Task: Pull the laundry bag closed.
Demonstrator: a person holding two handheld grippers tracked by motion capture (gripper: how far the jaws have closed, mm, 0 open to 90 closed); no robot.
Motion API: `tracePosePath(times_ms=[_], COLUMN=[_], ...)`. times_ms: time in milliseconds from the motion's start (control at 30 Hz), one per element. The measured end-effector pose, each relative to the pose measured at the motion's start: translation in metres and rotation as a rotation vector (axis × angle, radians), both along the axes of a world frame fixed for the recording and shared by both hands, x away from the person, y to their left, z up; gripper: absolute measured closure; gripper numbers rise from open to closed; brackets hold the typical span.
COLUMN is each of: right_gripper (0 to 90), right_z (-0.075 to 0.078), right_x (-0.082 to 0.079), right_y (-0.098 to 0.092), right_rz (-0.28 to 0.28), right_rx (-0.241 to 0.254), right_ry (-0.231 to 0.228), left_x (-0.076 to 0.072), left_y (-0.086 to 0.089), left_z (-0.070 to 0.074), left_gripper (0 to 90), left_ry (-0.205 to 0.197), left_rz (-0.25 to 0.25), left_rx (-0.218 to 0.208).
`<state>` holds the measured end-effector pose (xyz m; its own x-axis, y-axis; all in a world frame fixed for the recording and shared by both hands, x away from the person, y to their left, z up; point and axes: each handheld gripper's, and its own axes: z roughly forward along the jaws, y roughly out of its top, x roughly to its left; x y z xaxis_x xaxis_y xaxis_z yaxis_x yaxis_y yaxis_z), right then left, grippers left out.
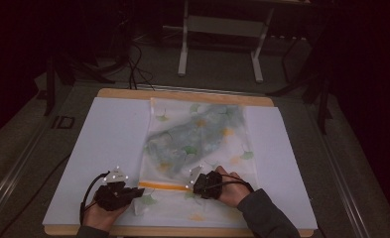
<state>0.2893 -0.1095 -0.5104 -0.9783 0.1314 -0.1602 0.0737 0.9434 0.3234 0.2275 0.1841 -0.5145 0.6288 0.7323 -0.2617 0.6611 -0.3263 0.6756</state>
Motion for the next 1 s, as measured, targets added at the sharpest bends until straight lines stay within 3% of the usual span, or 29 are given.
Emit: tracePosePath(times_ms=[467, 1000], right_gripper=[84.7, 84.7], right_z=[0.0, 0.0], right_x=[0.002, 0.001], right_y=[-0.014, -0.028], right_rz=[-0.021, -0.044], right_rx=[-0.018, 0.002], right_ry=[-0.002, 0.003], left_x=[0.0, 0.0], left_y=[0.001, 0.001], left_z=[-0.001, 0.0], left_gripper=[88.1, 88.1], left_ry=[0.003, 0.004], left_rz=[0.001, 0.001], left_rx=[0.001, 0.003])
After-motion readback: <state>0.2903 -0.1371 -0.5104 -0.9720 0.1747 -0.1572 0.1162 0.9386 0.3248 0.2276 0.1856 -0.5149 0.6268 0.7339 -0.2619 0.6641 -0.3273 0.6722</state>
